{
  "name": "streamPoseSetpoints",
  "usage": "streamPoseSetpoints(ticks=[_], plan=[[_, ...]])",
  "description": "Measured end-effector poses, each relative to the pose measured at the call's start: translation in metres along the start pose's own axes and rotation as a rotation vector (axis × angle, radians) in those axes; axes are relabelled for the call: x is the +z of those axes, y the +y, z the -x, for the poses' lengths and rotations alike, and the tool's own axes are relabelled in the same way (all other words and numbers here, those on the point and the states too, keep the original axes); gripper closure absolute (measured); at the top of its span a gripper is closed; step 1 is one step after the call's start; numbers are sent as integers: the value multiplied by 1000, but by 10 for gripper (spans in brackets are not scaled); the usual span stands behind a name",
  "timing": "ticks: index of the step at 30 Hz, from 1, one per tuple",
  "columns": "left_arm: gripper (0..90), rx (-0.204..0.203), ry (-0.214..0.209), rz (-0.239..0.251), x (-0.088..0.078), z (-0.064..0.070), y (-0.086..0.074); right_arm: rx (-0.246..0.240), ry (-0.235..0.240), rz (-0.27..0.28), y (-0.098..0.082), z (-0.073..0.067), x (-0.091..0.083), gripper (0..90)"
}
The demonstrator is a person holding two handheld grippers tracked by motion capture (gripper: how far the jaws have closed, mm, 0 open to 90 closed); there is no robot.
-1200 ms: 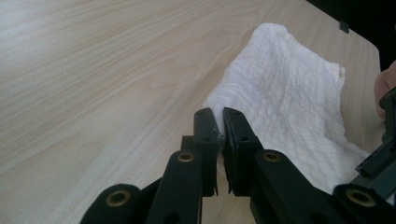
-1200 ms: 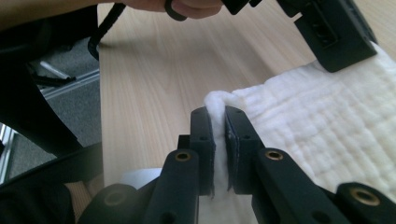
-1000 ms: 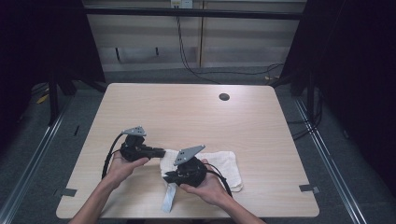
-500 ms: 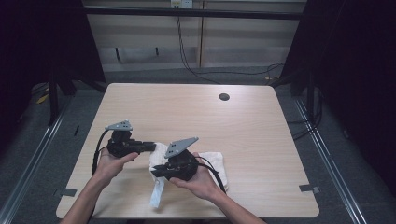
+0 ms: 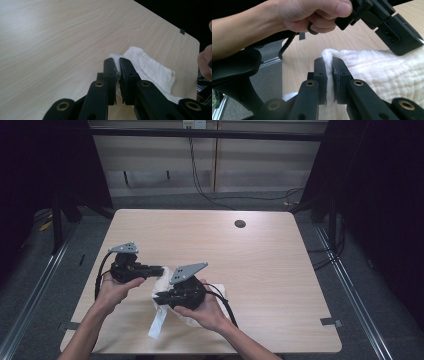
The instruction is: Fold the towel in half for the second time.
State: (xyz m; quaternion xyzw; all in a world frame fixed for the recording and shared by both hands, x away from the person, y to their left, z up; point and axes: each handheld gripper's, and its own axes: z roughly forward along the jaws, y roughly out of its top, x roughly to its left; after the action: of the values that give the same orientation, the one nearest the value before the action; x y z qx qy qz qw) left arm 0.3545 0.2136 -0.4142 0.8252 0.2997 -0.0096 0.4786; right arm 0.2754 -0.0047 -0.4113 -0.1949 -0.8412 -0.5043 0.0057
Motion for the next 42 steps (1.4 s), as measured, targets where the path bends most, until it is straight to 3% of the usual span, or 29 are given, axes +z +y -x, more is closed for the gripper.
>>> streamPoseSetpoints(ticks=[16,25,33,42], plan=[[845,31,-59,-50,53,20,22,37,-73,33,-26,8,-48,830],[844,37,-67,-65,69,27,28,66,-110,38,-42,13,-69,830],[843,42,-81,-111,89,30,25,88,-126,34,-55,15,-74,829],[843,28,-91,-128,110,35,18,113,-157,11,-71,15,-75,824]])
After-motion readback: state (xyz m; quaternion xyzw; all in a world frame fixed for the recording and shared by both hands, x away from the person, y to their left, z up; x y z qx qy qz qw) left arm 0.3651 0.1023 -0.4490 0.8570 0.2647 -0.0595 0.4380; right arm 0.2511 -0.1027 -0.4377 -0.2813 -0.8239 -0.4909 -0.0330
